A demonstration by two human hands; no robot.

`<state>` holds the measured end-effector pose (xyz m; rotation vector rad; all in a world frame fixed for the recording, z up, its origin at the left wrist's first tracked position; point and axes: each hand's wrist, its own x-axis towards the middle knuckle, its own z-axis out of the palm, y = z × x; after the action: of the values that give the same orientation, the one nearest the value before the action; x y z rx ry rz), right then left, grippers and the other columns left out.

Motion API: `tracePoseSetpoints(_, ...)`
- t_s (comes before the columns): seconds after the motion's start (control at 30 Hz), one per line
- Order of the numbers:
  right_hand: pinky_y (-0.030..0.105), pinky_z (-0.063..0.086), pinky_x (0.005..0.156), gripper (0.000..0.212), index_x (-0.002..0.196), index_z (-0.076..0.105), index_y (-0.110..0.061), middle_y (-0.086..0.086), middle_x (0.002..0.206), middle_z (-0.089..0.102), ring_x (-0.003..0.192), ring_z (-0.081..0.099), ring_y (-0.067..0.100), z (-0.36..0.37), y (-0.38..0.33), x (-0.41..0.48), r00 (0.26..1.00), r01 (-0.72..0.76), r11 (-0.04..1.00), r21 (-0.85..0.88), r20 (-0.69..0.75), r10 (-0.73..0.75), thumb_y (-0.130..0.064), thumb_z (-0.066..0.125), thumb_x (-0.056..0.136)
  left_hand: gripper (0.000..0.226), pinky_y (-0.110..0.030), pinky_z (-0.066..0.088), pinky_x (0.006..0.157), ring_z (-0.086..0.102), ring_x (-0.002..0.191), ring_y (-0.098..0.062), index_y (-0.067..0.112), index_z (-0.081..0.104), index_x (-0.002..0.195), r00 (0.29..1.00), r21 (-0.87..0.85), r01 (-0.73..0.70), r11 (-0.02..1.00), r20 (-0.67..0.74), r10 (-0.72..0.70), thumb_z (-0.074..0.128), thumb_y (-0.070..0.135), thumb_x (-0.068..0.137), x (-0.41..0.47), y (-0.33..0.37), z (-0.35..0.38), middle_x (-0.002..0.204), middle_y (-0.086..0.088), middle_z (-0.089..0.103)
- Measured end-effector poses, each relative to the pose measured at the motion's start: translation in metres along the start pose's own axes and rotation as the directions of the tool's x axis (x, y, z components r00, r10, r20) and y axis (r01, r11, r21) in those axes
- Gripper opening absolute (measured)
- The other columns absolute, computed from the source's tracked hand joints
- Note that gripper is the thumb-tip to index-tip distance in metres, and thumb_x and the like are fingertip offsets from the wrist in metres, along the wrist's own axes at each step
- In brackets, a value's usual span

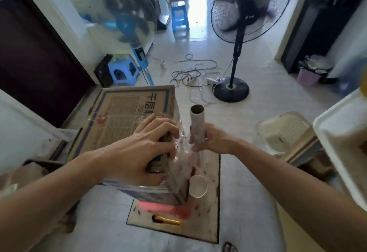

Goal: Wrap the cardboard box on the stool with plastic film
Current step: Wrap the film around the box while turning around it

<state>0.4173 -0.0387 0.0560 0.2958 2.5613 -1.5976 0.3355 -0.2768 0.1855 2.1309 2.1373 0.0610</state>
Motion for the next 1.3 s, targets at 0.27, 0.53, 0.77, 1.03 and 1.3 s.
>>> tracePoseSetpoints(0.27,0.046,0.053,0.079,0.048,0.1,0.064,-0.014,0.007,0.094,0.069,0.087,0.066,0.028,-0.011,-0.001,0.025,0.997,0.072,0.984,-0.161,0.001,-0.072,-0.035,0.091,0.066,0.024,-0.036,0.005,0.124,0.029,0.144,-0.011,0.03,0.068,0.097,0.979,-0.076,0.161,0.984,-0.112,-0.168,0.069,0.049,0.082,0.005,0.013,0.008,0.128,0.01,0.053)
tracePoseSetpoints(0.53,0.026,0.046,0.068,0.049,0.087,0.061,-0.027,-0.006,0.085,0.067,0.08,0.063,0.014,-0.003,-0.014,0.042,0.994,0.092,0.994,-0.055,-0.045,-0.095,-0.031,0.097,0.054,0.026,-0.049,0.017,0.124,0.035,0.144,-0.007,0.021,0.071,0.106,0.929,-0.237,0.26,0.936,-0.203,-0.31,0.06,0.038,0.09,0.002,0.026,0.014,0.127,0.007,0.064)
tracePoseSetpoints(0.77,0.02,0.046,0.068,0.058,0.1,0.067,-0.02,-0.008,0.092,0.069,0.083,0.064,0.008,0.002,-0.014,0.054,0.979,0.189,0.977,-0.099,-0.057,-0.195,-0.035,0.096,0.052,0.029,-0.048,0.039,0.114,0.046,0.14,-0.014,0.011,0.073,0.112,0.829,-0.217,0.336,0.916,-0.394,-0.398,0.058,0.027,0.094,-0.009,0.047,0.039,0.135,-0.004,0.064)
tracePoseSetpoints(1.03,0.019,0.042,0.066,0.055,0.107,0.063,-0.017,-0.004,0.093,0.066,0.083,0.061,0.01,0.003,-0.009,0.057,0.976,0.195,0.975,-0.108,-0.082,-0.204,-0.026,0.094,0.062,0.073,-0.04,0.046,0.105,0.047,0.126,-0.014,0.015,0.043,0.142,0.623,-0.287,0.593,0.752,-0.429,-0.654,0.064,0.055,0.084,0.02,0.054,0.028,0.141,0.0,0.045)
tracePoseSetpoints(1.3,0.021,0.045,0.065,0.043,0.103,0.065,-0.015,-0.002,0.088,0.068,0.079,0.065,0.013,0.003,-0.004,0.059,0.974,0.198,0.97,-0.14,-0.081,-0.211,-0.031,0.087,0.069,0.085,-0.049,0.028,0.11,0.029,0.14,-0.022,0.034,0.023,0.149,0.52,-0.194,0.787,0.586,-0.302,-0.799,0.058,0.068,0.079,0.055,0.041,0.016,0.149,-0.001,0.033)
